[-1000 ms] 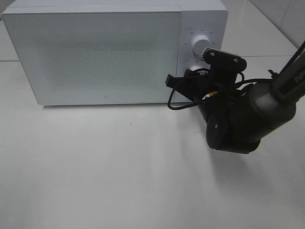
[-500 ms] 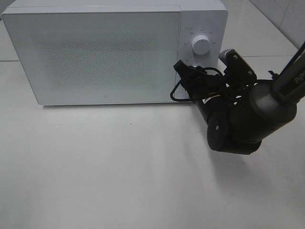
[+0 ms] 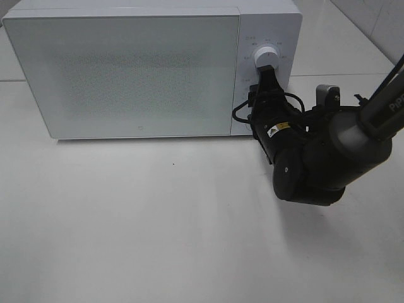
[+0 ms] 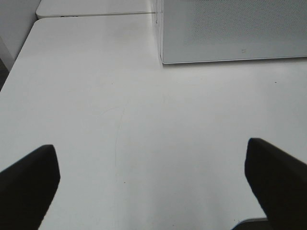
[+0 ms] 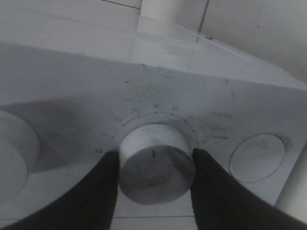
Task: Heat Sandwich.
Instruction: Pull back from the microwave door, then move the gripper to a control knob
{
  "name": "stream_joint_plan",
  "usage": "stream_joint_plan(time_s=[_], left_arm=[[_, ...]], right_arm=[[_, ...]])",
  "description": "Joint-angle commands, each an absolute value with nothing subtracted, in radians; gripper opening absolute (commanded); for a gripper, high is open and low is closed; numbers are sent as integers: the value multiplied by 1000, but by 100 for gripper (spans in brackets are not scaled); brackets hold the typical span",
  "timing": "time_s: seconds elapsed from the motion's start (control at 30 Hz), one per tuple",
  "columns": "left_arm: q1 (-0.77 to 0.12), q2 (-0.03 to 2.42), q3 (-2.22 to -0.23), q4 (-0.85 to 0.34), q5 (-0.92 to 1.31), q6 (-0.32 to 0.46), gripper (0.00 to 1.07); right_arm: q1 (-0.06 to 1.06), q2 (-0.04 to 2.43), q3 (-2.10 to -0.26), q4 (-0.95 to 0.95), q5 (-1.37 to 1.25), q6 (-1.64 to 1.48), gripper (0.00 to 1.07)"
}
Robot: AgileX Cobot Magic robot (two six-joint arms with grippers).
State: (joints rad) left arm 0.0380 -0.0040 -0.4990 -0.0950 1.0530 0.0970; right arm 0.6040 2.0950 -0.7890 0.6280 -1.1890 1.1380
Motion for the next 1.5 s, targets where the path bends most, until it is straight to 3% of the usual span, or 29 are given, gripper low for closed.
stream_joint_plan(time_s=[0.03,0.4,1.07,1.23,1.5], left_arm=[[40,-30,-495,-94,1039,92,101],[40,-30,-495,-94,1039,92,101],[40,-30,-495,-94,1039,92,101],[40,-30,-495,-94,1039,92,101],[40,-30,-495,-94,1039,92,101]], right_arm=[[593,2086,-809,678,-1356,1246,9],[593,2086,-809,726,-1347,1495,10],[593,2086,-809,723,-1355,1461,17],[593,2086,-809,725,-1355,1438,27],[593,2083,-802,747,-1355,1413,53]])
